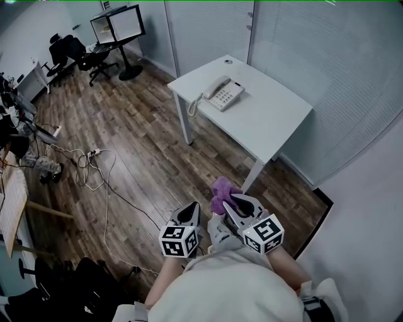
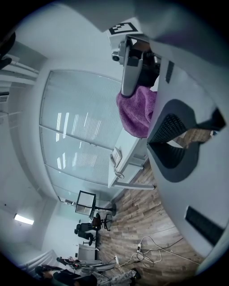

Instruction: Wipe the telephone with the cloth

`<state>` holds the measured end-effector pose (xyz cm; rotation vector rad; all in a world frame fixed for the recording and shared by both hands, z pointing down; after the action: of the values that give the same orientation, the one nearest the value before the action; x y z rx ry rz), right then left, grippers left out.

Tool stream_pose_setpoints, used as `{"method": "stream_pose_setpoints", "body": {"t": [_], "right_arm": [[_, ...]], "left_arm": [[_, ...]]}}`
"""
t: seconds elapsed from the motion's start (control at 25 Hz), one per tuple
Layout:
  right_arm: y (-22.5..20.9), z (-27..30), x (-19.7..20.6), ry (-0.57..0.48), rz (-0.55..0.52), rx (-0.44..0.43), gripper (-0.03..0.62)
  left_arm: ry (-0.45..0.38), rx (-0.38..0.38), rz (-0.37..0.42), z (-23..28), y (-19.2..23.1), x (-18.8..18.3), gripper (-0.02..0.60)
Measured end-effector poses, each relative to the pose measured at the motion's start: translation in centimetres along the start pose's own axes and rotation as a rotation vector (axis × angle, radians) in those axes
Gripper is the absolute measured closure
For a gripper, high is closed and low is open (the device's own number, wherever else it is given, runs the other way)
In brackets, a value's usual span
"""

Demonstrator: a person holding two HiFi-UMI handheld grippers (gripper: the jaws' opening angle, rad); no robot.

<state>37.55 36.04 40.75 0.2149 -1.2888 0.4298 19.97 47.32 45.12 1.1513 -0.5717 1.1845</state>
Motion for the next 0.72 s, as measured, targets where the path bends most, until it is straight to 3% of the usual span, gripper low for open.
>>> {"method": "stream_pose_setpoints", "body": {"t": [0.36, 0.72], "right_arm": [[-2.0, 4.3, -0.4, -0.004, 0.022, -0.018, 0.514], [-5.4, 10.3, -2.4, -0.026, 0.036, -0.008, 0.514]], "left_arm": [[0.015, -0.036, -0.029, 2.1, 2.5, -0.8, 0.56], [0.032, -0.04, -0.026, 6.1, 6.5, -4.1, 0.56]]}}
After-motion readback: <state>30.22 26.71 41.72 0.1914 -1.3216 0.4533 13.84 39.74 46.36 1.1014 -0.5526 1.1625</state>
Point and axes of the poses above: the fingertips, and each gripper's own axes: z forward along the fingers, y to its left, x out of its underside, the point moved 10 cm from there along -z, backward along the fingers, and after that the axes turned 12 degrees about x, right-handed, at the moved point
